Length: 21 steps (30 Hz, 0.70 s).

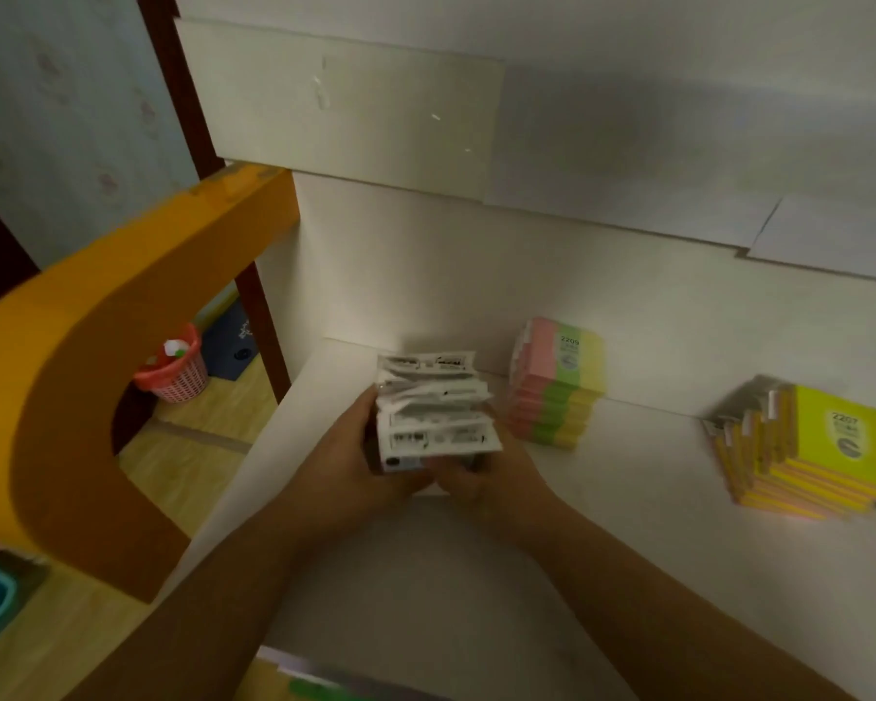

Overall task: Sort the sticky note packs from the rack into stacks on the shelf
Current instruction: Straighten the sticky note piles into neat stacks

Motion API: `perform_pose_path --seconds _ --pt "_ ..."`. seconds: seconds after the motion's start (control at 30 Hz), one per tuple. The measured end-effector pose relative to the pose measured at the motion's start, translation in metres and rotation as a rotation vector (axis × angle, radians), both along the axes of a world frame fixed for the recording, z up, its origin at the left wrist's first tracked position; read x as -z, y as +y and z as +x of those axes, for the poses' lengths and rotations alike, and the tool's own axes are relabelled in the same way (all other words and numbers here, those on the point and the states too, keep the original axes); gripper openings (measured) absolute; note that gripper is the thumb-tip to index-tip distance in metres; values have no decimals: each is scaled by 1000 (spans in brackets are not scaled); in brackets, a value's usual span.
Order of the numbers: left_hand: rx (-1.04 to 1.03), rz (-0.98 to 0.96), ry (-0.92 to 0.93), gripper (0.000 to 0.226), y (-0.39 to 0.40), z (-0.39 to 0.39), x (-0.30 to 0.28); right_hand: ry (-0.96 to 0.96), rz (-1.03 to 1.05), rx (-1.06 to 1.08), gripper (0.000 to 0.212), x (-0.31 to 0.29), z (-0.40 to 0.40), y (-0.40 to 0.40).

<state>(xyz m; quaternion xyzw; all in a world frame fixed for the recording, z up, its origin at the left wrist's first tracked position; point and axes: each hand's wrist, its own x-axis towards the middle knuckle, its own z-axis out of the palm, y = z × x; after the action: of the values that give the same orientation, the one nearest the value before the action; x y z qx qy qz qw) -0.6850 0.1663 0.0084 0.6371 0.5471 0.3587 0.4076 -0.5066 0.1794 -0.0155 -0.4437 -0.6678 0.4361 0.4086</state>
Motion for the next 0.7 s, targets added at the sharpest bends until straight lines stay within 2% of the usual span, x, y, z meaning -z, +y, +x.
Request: perform_pose_path --seconds 0.03,0.1,0.2,0.27,0.33,0.43,0.6,0.7 --pt "-31 4 -96 63 1 0 2 78 -33 44 40 -6 -5 0" --pt "-100 -50 -166 42 7 3 -5 174 -228 143 26 -26 -22 3" --pt "-185 -290 -258 35 26 -2 -19 212 -599 219 34 -41 -43 25" --pt "-167 -421 -312 33 38 -6 -27 251 -712 226 32 -53 -53 38" --pt "-165 -473 -383 23 46 -10 -33 292 -732 219 20 -60 -59 50" --pt "-192 -471 -412 19 54 -16 -38 252 -769 221 21 -66 -69 60" --pt "-225 -517 -253 29 70 -23 -43 221 -797 245 28 -70 -75 64" --pt "-222 -539 -118 33 71 -24 -50 209 -809 255 43 -75 -71 62"
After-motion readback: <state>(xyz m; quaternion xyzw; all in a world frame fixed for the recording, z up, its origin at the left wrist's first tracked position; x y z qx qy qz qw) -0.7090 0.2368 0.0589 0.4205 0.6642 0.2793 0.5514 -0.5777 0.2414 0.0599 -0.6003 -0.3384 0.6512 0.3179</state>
